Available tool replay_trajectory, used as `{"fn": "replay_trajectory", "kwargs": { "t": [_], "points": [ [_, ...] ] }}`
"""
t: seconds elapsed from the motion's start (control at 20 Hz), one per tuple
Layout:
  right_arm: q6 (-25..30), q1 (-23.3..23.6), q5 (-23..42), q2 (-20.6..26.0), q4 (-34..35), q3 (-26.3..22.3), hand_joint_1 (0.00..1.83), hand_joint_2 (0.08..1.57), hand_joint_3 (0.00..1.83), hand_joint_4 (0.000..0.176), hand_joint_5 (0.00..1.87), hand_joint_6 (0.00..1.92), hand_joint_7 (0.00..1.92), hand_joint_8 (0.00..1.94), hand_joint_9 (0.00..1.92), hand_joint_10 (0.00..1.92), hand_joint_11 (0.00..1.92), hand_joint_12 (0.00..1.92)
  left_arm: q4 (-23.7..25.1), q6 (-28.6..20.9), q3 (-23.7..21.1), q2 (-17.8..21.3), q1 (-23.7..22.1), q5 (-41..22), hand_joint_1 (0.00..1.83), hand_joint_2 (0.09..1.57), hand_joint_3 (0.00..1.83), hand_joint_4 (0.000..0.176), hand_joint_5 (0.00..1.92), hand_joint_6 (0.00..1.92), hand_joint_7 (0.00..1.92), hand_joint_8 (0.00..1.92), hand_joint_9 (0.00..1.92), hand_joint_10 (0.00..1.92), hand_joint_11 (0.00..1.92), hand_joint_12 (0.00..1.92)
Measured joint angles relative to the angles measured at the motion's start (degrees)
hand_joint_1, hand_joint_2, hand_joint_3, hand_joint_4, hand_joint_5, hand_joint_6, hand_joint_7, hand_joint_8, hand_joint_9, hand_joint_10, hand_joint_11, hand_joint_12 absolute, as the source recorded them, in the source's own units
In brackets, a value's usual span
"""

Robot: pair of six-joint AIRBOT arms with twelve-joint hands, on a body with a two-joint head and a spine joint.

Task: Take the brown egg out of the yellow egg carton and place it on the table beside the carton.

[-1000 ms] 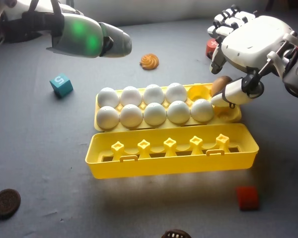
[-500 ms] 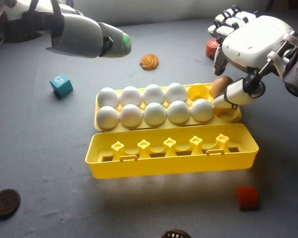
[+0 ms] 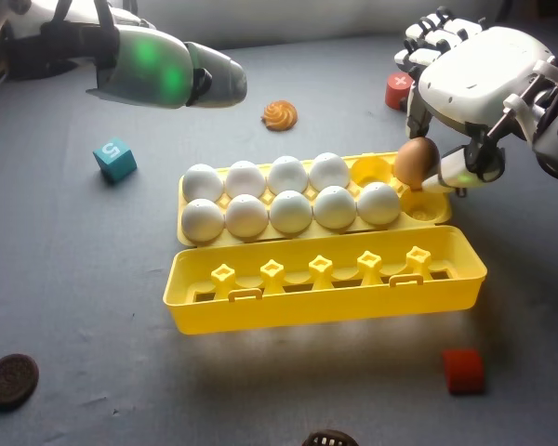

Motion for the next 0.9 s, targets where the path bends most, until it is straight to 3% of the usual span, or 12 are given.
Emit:
{"fn": "replay_trajectory", "kwargs": {
  "t": [0.05, 0.25, 0.3, 0.35, 0.45, 0.5, 0.9],
  "points": [
    [0.02, 0.00, 0.20, -0.02, -0.09, 0.00, 1.10, 0.98, 0.00, 0.174, 1.29, 0.38, 0.22, 0.00, 0.00, 0.00, 0.00, 0.00, 0.00, 0.00, 0.00, 0.00, 0.00, 0.00, 0.00, 1.08, 0.00, 0.000, 0.02, 0.00, 0.01, 0.00, 0.00, 0.00, 0.00, 0.00],
    [0.00, 0.09, 0.42, 0.02, -0.02, 0.00, 1.12, 0.96, 0.00, 0.176, 1.45, 0.11, 0.22, 0.00, 0.00, 0.00, 0.00, 0.00, 0.00, 0.00, 0.00, 0.00, 0.00, 0.02, 0.00, 1.08, 0.00, 0.000, 0.03, 0.00, 0.02, 0.00, 0.00, 0.00, 0.00, 0.00],
    [-0.02, 0.17, 0.39, 0.02, 0.00, -0.04, 1.14, 0.96, 0.00, 0.131, 1.47, 0.08, 0.23, 0.00, 0.00, 0.00, 0.00, 0.00, 0.00, 0.00, 0.00, 0.00, 0.00, 0.02, 0.00, 1.08, 0.00, 0.000, 0.04, 0.01, 0.03, 0.01, 0.01, 0.00, 0.01, 0.01],
    [-0.02, 0.17, 0.44, 0.02, 0.00, -0.04, 1.14, 0.96, 0.00, 0.131, 1.47, 0.08, 0.23, 0.00, 0.00, 0.00, 0.00, 0.00, 0.00, 0.00, 0.00, 0.00, 0.00, 0.02, 0.00, 1.08, 0.00, 0.000, 0.04, 0.01, 0.03, 0.01, 0.01, 0.00, 0.01, 0.01],
    [-0.02, 0.17, 0.48, 0.02, 0.02, -0.24, 1.13, 0.96, 0.00, 0.171, 1.47, 0.07, 0.23, 0.00, 0.00, 0.00, 0.00, 0.00, 0.00, 0.00, 0.00, 0.00, 0.00, 0.02, 0.00, 1.08, 0.00, 0.000, 0.04, 0.00, 0.03, 0.00, 0.01, 0.00, 0.01, 0.01],
    [-0.09, 0.20, 0.57, 0.02, 0.00, -0.46, 1.12, 0.96, 0.00, 0.176, 1.47, 0.07, 0.25, 0.01, 0.00, 0.00, 0.00, 0.00, 0.00, 0.00, 0.00, 0.00, 0.00, 0.04, 0.00, 1.08, 0.00, 0.000, 0.04, 0.00, 0.03, 0.00, 0.01, 0.00, 0.01, 0.01],
    [-0.74, 2.21, 0.94, 0.70, 0.04, -2.12, 1.12, 0.96, 0.00, 0.176, 1.47, 0.07, 0.26, 0.01, 0.01, 0.00, 0.00, 0.00, 0.00, 0.00, 0.00, 0.00, 0.00, 0.04, 0.00, 1.08, 0.00, 0.000, 0.03, 0.00, 0.03, 0.01, 0.01, 0.00, 0.01, 0.01]
  ]
}}
